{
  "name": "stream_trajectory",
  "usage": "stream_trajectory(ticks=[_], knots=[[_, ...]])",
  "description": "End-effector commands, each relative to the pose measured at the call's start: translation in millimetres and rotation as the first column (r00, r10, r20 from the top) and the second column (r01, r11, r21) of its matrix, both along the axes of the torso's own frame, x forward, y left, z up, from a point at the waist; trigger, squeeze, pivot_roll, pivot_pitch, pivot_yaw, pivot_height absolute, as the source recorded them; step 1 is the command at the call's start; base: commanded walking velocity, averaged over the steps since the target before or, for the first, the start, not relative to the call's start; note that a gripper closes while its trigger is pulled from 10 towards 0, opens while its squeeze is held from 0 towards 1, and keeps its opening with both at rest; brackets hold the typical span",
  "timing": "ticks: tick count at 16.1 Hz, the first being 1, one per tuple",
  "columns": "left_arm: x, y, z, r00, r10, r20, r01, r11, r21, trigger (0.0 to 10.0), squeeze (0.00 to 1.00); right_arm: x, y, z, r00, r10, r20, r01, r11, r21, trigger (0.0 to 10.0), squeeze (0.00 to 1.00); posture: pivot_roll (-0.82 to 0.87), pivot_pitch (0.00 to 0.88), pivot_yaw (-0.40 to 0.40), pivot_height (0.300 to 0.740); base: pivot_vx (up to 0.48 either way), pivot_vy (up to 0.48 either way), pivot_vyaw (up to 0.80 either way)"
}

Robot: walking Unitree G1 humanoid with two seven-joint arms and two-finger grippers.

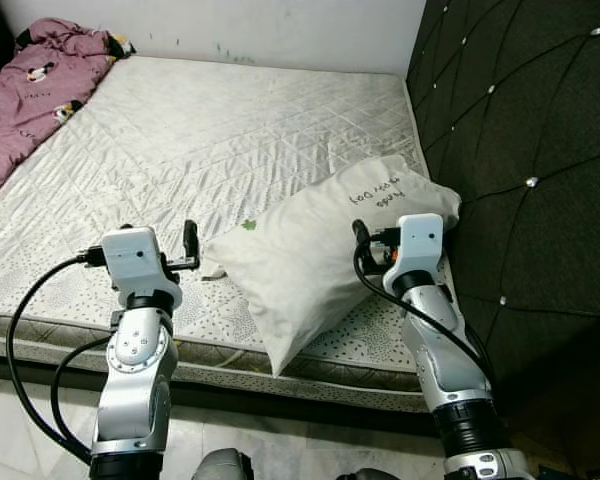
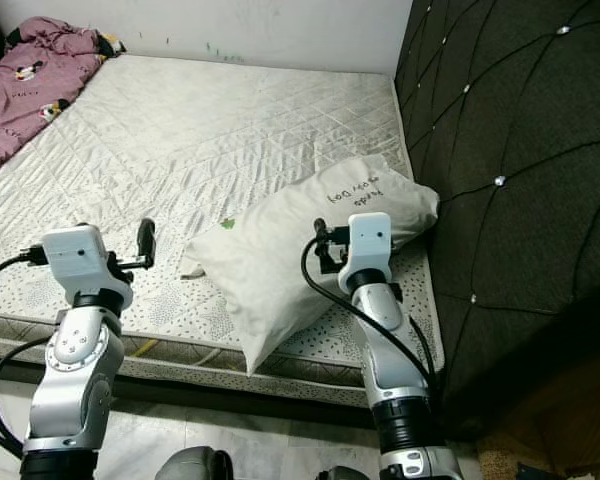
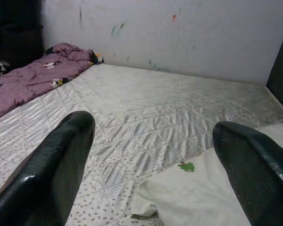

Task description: Clean up the room

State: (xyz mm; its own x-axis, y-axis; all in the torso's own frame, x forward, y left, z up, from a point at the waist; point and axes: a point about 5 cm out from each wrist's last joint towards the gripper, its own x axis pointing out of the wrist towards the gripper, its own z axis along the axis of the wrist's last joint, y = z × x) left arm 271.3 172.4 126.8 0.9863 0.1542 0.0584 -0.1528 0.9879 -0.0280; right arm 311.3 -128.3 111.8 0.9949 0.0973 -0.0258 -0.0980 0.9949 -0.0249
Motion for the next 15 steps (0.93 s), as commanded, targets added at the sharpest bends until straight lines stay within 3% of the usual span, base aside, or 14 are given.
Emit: stream_trajectory(ticks=[1, 15], knots=[[-0.4, 1.0, -0.1, 1.000, 0.001, 0.000, -0.001, 1.000, 0.000, 10.0, 0.00, 1.2, 1.4, 0.4, 1.000, 0.008, -0.001, -0.008, 1.000, 0.007, 10.0, 0.00, 0.05, 0.042, -0.007, 0.740, 0.000, 0.000, 0.00], [-1.4, 0.9, -1.7, 1.000, 0.023, 0.000, -0.023, 1.000, 0.007, 10.0, 0.00, 1.6, 6.7, -2.0, 0.998, 0.066, -0.006, -0.066, 0.998, -0.002, 10.0, 0.00, 0.05, 0.030, -0.023, 0.740, 0.000, 0.000, 0.00]])
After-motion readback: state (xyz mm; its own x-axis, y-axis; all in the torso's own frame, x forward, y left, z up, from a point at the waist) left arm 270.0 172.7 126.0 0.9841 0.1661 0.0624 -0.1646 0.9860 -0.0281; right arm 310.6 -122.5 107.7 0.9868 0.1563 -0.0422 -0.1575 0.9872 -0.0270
